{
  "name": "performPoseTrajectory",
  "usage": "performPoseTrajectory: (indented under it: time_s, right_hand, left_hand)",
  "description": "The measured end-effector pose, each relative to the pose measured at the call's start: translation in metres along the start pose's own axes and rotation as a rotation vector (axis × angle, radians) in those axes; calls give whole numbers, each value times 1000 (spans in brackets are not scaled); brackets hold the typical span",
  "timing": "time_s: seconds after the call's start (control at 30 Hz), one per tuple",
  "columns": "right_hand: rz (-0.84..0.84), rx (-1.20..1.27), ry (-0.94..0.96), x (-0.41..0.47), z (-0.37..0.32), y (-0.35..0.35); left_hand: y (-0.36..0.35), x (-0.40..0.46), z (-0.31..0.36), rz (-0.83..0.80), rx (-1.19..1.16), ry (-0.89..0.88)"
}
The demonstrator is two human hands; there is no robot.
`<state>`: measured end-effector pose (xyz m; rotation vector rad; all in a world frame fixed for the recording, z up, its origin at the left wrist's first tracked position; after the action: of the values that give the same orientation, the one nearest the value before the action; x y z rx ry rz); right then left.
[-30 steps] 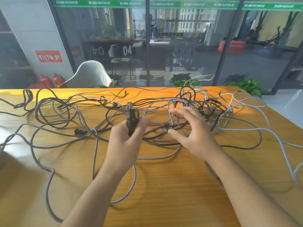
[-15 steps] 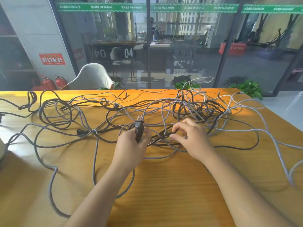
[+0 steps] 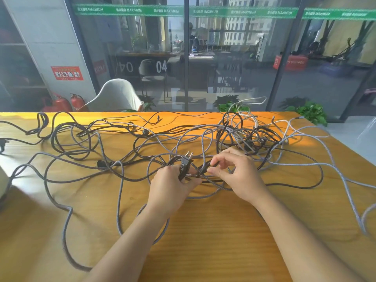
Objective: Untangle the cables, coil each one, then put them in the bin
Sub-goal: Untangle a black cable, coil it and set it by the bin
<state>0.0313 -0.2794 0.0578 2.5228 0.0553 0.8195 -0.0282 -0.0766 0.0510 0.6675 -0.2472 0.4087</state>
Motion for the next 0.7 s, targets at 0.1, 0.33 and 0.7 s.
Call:
performPoseTrajectory:
  time_s: [0.1, 0.33, 0.7]
  right_hand:
    - [3, 13, -17, 0, 1, 1]
    - [-47, -53, -33, -1, 5, 0]
    - [236, -221, -189, 6, 22, 21]
  left_hand:
    - [-1, 1, 4, 48, 10, -27]
    - [6, 4, 3, 160, -89, -74]
    - [36, 8, 3, 276, -374, 9]
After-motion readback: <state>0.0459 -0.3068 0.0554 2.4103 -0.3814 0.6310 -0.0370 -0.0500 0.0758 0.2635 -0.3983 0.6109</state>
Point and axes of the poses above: each hand's wrist, its own x-axis towards the middle knuckle, its own y-axis out of the back of the hand, z = x × y, the point moved 3 cm from there along x, towards the middle knuckle, and after that the axes turned 9 degrees about z, right-handed, at the moved point
